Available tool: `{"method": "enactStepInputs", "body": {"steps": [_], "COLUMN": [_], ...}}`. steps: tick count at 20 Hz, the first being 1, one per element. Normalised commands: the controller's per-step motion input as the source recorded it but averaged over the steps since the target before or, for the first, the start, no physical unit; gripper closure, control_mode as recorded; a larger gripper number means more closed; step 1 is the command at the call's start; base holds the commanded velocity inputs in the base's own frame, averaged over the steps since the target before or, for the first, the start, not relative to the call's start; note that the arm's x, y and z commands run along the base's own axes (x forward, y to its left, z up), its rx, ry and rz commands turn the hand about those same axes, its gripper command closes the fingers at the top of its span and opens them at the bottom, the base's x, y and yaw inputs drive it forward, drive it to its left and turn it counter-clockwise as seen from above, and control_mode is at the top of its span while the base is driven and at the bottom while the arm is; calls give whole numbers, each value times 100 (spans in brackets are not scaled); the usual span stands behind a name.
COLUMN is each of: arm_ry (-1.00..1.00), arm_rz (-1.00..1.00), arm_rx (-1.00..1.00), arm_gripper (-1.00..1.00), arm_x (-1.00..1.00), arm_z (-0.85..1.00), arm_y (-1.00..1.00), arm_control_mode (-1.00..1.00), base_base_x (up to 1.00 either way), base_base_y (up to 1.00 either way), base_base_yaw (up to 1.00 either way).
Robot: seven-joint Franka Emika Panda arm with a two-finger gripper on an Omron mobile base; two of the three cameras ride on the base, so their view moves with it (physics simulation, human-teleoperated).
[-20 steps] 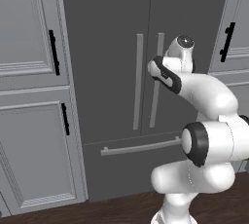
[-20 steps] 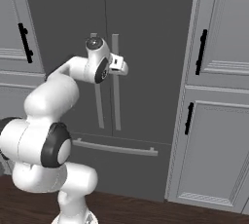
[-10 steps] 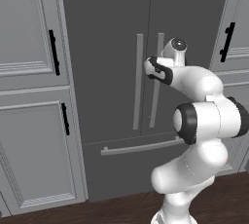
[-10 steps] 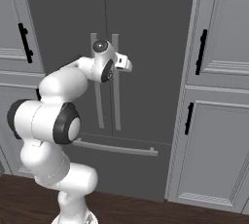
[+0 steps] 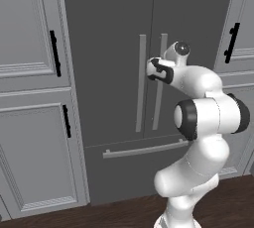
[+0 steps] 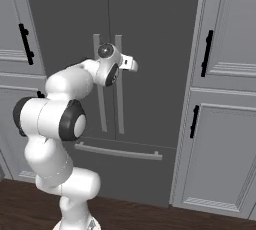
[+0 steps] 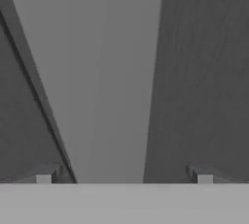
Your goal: Take the strawberry from the fridge and place it on top of the pancake, located on the dining counter.
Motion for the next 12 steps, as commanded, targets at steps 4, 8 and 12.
{"method": "enactStepInputs", "body": {"steps": [4,8,12], "arm_ry": [-8,-1,0], "arm_rz": [0,-3,-16], "arm_rx": [0,0,4], "arm_gripper": [100,100,100], "arm_x": [44,1,-87], "arm_z": [-1,1,1], "arm_y": [0,-12,-43], "arm_control_mode": [-100,-100,-100], "base_base_x": [0,0,0], "base_base_y": [0,0,0], "base_base_yaw": [0,0,0]}}
